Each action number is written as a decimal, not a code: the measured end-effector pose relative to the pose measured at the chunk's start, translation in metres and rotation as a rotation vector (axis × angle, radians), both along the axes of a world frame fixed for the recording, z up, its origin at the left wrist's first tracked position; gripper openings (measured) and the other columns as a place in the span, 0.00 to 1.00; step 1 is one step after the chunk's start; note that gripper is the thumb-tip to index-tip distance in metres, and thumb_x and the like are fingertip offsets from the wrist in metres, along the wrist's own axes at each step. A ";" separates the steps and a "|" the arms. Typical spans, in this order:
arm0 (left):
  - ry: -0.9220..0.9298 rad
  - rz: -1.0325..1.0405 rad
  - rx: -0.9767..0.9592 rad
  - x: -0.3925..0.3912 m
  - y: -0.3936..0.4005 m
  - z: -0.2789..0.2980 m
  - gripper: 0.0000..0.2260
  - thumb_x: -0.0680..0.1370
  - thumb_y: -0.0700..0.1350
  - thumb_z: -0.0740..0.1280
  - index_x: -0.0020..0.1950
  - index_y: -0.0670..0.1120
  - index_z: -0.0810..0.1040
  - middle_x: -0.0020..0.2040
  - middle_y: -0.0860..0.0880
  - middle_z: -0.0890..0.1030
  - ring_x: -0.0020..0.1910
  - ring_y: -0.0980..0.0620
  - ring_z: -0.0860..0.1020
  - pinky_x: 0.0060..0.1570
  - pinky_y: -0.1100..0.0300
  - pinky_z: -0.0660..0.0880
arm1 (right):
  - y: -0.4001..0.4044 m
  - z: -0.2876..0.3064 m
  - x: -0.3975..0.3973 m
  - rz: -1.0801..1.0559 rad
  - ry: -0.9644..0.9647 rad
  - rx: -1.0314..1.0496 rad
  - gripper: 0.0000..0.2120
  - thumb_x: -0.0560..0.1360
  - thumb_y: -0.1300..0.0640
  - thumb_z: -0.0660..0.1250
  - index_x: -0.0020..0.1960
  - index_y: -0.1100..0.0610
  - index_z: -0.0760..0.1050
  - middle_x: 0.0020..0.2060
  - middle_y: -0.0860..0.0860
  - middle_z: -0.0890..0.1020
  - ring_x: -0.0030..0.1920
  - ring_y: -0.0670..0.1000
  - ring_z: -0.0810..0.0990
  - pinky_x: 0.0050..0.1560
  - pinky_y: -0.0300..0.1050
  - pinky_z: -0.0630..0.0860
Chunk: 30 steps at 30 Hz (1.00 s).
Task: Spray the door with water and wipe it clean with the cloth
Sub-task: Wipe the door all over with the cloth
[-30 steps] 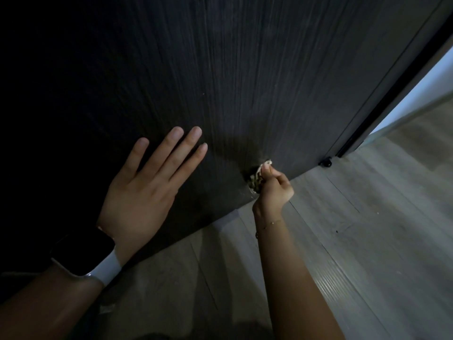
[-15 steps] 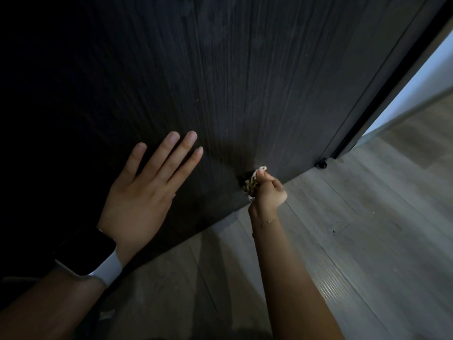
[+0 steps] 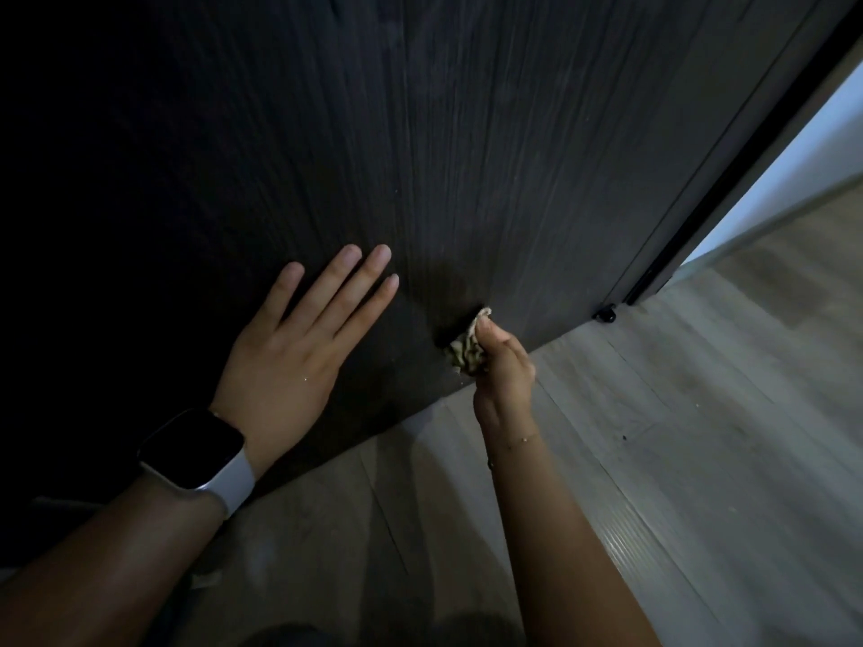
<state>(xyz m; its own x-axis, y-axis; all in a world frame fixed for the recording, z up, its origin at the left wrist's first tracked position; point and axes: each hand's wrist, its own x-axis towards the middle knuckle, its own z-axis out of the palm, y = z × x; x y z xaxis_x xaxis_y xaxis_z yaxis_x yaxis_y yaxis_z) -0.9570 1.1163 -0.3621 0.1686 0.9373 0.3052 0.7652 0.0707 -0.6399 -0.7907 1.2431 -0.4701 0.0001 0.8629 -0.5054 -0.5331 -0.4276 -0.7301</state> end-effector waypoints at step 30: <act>-2.519 0.092 0.056 0.085 -0.158 0.015 0.12 0.76 0.54 0.71 0.44 0.45 0.80 0.48 0.44 0.82 0.51 0.48 0.79 0.53 0.54 0.72 | -0.102 0.161 0.113 0.677 -0.496 0.184 0.11 0.83 0.58 0.58 0.58 0.61 0.77 0.52 0.57 0.83 0.52 0.55 0.83 0.49 0.47 0.80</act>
<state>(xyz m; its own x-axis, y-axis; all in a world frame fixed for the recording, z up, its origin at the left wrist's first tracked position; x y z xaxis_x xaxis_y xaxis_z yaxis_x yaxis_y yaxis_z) -0.8716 0.9588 -0.3468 -0.3716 0.9068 -0.1989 -0.2552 0.1062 0.9610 -0.6780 1.1408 -0.3093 -0.3609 0.8249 -0.4351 0.1932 -0.3903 -0.9002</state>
